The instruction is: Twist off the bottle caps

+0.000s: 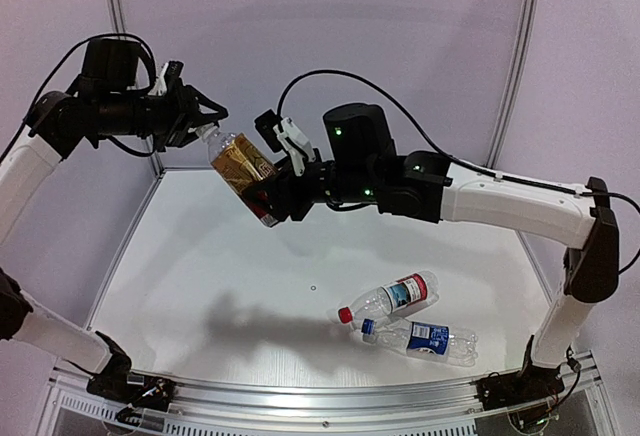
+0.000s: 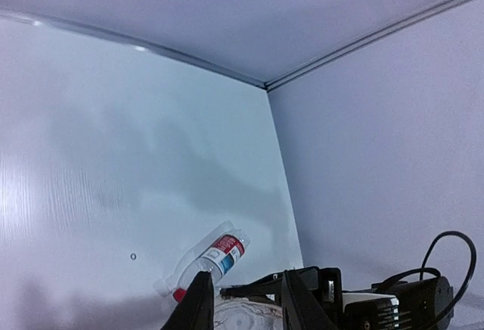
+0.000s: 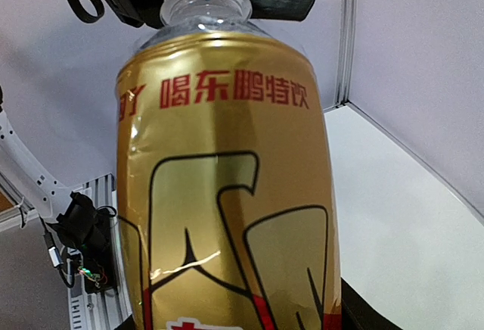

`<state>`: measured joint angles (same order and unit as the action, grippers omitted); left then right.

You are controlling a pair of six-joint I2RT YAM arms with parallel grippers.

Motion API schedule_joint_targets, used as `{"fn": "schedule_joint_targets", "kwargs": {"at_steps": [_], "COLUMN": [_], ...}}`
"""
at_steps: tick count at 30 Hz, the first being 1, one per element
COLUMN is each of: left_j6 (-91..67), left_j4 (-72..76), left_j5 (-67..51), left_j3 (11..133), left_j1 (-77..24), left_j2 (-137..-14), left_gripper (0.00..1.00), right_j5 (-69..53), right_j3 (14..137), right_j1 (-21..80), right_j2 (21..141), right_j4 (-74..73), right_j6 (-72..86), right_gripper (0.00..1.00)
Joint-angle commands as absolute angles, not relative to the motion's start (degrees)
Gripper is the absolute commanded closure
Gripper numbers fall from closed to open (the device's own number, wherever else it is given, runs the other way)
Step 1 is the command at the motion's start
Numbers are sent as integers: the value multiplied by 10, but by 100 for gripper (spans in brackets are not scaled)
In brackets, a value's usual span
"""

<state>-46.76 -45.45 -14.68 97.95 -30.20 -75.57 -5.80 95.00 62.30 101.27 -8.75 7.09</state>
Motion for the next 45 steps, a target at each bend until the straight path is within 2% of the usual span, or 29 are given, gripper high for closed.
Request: {"fn": "schedule_joint_targets", "kwargs": {"at_steps": [1, 8, 10, 14, 21, 24, 30, 36, 41, 45], "left_j6": [-554, -586, -598, -606, -619, -586, -415, -297, -249, -256], "left_j4": [-597, -680, -679, -639, -609, -553, -323, -234, -230, -193], "left_j5": [-114, -145, -156, -161, -173, -178, -211, -330, -329, -357], "left_j3": [1023, 1096, 1099, 1097, 1087, 1056, 915, 867, 871, 861], "left_j1": [-244, -237, -240, -248, -245, -244, -242, -236, -234, -228], "left_j2": [-756, -797, -804, -795, -771, -750, -657, -635, -638, -639], "left_gripper": [73, 72, 68, 50, 46, 42, 30, 30, 29, 24], "right_j5": [20, 36, 51, 63, 48, 40, -28, -143, -212, -240], "right_j3": [963, 990, 999, 995, 990, 985, 946, 918, 911, 909], "right_j1": [614, 616, 616, 616, 615, 615, 614, 597, 592, 590], "right_j2": [1022, 1046, 1053, 1055, 1059, 1053, 1008, 975, 962, 960], "right_j4": [-106, -156, -174, -177, -179, -175, -107, -34, 11, 37], "right_j6": [57, 19, 7, -17, -12, -10, 37, 112, 152, 175], "right_gripper": [100, 100, 100, 100, 100, 100, 100, 100, 100, 100]}}
